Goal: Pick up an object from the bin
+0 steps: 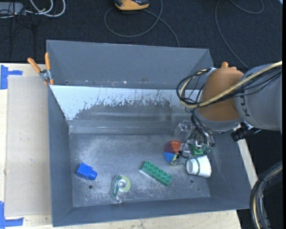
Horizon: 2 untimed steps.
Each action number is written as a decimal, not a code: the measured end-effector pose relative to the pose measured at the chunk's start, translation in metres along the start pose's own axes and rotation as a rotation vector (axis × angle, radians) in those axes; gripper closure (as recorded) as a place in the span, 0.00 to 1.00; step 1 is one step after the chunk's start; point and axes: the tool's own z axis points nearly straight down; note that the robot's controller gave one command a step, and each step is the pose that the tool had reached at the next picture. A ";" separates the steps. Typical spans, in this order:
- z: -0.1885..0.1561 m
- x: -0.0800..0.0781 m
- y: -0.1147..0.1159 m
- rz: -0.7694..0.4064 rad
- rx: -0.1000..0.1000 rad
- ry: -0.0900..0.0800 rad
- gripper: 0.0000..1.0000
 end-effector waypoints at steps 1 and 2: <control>-0.028 -0.014 -0.032 -0.271 0.000 -0.003 0.00; -0.037 -0.010 -0.032 -0.112 0.000 -0.003 0.00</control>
Offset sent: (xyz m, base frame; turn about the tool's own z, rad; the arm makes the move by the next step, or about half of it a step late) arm -0.0007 -0.0215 0.0195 0.1355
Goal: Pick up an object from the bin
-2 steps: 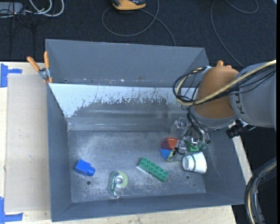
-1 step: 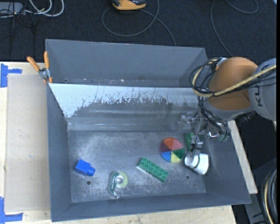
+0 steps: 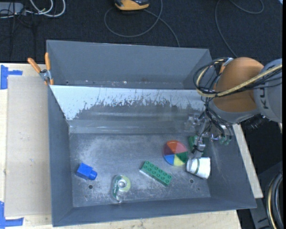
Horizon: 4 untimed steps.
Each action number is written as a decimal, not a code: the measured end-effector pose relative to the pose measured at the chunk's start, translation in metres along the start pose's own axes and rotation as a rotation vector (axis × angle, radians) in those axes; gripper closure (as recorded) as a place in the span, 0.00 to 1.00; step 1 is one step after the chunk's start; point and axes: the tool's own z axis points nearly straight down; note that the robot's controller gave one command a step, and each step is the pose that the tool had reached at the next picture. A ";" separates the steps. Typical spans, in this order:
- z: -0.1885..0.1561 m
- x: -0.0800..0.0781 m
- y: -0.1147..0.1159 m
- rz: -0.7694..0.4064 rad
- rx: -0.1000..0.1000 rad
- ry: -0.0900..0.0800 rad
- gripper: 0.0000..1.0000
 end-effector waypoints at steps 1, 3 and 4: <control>0.034 0.004 0.014 -0.138 0.000 0.002 0.00; 0.046 0.013 0.015 0.070 0.000 -0.001 1.00; 0.045 0.014 0.015 0.070 0.000 0.000 1.00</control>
Offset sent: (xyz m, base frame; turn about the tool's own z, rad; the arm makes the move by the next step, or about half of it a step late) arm -0.0125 0.0162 -0.0470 0.0704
